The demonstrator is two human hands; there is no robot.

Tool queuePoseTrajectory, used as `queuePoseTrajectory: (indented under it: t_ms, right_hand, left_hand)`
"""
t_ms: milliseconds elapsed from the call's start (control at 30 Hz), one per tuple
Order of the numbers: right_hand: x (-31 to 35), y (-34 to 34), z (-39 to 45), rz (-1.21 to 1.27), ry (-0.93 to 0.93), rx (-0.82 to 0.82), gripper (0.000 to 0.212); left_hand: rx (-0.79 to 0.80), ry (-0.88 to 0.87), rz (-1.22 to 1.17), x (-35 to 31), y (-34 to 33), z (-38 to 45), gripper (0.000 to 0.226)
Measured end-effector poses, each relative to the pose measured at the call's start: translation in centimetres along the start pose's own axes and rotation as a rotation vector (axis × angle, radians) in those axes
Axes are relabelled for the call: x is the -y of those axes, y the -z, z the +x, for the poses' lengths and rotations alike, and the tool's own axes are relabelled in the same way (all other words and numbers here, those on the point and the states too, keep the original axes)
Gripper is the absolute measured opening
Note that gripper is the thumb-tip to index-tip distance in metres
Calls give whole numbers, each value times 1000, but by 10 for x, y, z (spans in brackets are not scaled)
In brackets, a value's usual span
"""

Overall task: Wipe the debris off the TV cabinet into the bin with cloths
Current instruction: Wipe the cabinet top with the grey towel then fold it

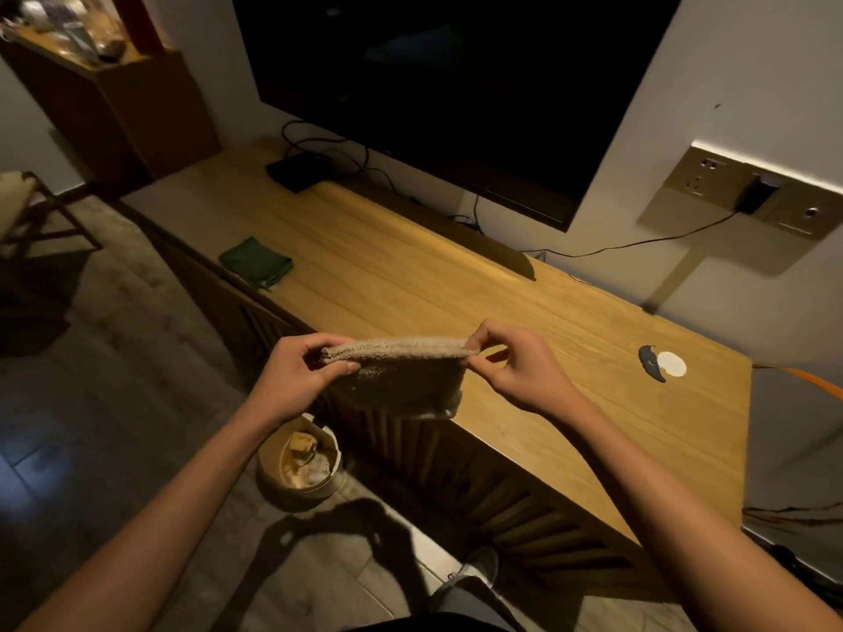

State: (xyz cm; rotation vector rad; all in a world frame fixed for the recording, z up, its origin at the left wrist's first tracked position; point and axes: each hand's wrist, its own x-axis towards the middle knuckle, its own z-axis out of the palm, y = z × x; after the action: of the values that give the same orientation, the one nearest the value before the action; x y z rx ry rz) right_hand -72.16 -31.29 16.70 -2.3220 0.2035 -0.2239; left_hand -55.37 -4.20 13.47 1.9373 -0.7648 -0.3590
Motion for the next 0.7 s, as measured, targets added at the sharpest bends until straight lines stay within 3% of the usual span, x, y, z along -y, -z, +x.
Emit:
queuePoseTrajectory:
  t_ms: [133, 267, 433, 567, 700]
  right_hand:
    - [31, -20, 7, 86, 33, -18, 11]
    - [66, -43, 11, 237, 69, -67, 20]
    - [96, -64, 13, 235, 122, -19, 37]
    - [104, -79, 11, 274, 154, 63, 44]
    - [104, -87, 12, 358, 153, 19, 43]
  left_hand:
    - [49, 0, 148, 8, 25, -4, 30]
    - [201, -12, 245, 4, 45, -8, 44]
    - [386, -35, 160, -10, 52, -18, 35]
    - [370, -74, 94, -24, 42, -29, 43]
    - [329, -159, 67, -34, 36, -29, 18]
